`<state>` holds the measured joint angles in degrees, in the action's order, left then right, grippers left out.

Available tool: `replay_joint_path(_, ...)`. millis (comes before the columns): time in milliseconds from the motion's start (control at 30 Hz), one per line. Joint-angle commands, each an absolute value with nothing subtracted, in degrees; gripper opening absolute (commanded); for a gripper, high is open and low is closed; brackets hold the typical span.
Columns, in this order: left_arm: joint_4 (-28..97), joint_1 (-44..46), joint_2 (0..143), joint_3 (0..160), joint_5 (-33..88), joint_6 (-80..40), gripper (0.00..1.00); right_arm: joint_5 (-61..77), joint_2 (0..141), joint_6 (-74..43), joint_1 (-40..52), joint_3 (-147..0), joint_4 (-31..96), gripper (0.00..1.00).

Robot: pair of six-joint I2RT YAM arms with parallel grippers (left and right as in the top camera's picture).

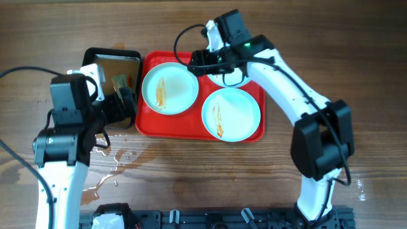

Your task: Clean dirty plates on tray and stack at the side

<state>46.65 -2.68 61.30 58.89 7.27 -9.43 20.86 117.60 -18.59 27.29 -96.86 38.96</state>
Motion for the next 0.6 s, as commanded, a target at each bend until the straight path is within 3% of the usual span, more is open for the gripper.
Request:
replay_joint_path(0,44.8,-2.4,64.8,59.9,2.7,-14.7,1.00,10.2,120.4,-23.7,30.5,-97.8,39.3,0.66)
replay_joint_path(133,42.9,-2.4,68.8,59.9,-3.1,-19.2,1.00,7.2,122.6,-25.7,32.0,-97.9,39.0,0.59)
replay_joint_path(567,34.5,-6.3,78.8,59.9,-3.1,-20.0,0.99,7.3,129.6,-32.4,32.0,-97.9,37.8,0.39)
